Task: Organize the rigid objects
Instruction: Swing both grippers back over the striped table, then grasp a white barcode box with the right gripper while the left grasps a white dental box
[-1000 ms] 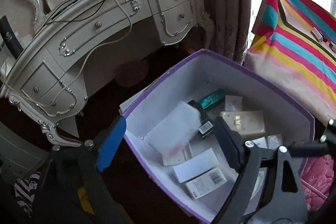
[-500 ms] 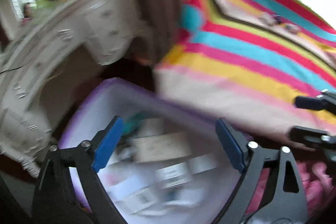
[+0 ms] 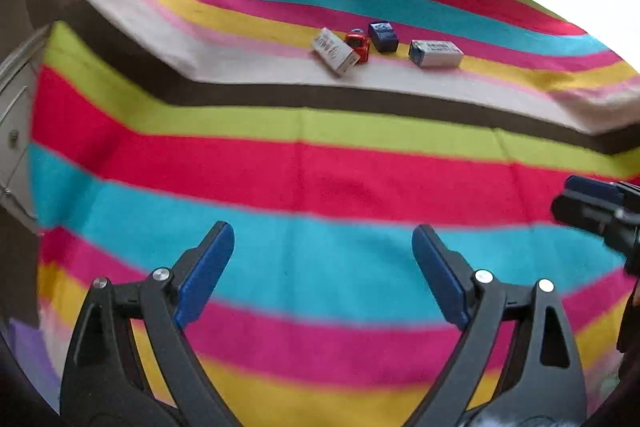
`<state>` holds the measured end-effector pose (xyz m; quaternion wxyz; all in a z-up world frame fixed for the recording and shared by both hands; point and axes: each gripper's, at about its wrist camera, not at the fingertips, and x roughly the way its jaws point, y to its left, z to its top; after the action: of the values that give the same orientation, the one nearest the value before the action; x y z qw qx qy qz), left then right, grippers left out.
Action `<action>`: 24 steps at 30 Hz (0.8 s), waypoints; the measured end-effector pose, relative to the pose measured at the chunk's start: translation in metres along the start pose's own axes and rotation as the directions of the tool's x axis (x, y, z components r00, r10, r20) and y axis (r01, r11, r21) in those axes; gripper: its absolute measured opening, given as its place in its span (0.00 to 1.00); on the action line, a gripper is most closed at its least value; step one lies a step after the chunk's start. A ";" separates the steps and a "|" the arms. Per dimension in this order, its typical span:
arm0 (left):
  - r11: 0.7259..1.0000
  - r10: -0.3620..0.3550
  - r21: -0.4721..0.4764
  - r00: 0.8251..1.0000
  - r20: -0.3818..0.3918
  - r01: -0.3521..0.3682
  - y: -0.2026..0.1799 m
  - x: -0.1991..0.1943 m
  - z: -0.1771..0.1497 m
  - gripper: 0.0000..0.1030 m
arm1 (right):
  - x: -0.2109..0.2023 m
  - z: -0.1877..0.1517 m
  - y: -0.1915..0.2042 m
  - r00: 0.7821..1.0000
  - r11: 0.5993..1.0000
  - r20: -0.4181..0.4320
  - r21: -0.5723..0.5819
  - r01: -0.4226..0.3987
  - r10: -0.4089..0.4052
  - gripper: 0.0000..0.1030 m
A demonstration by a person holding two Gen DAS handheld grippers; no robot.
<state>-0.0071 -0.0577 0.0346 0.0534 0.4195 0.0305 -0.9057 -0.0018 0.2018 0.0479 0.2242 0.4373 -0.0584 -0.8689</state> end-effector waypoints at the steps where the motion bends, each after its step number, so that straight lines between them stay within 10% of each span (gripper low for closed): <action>1: 1.000 -0.002 -0.020 1.000 0.003 0.002 0.001 0.006 0.004 0.89 | 0.004 0.008 -0.009 1.000 1.000 0.007 0.024 0.012 -0.012 0.63; 10: 0.977 -0.028 -0.212 1.000 0.011 0.030 0.015 0.030 0.003 0.90 | 0.058 0.082 -0.057 0.996 0.939 0.058 0.331 -0.089 0.073 0.63; 18: 0.877 -0.079 -0.461 0.987 0.144 0.137 0.062 0.015 -0.013 0.90 | 0.123 0.143 -0.065 0.988 0.798 0.056 0.598 0.081 -0.143 0.63; 24: 0.885 -0.088 -0.443 0.987 0.137 0.141 0.059 0.016 -0.012 0.91 | 0.156 0.181 -0.069 0.928 0.653 -0.065 0.693 0.306 -0.366 0.63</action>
<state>-0.0013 -0.1160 0.0143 0.0972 0.3412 0.2613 -0.8977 -0.2483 0.1774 0.0231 -0.1225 0.4567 -0.3054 -0.8265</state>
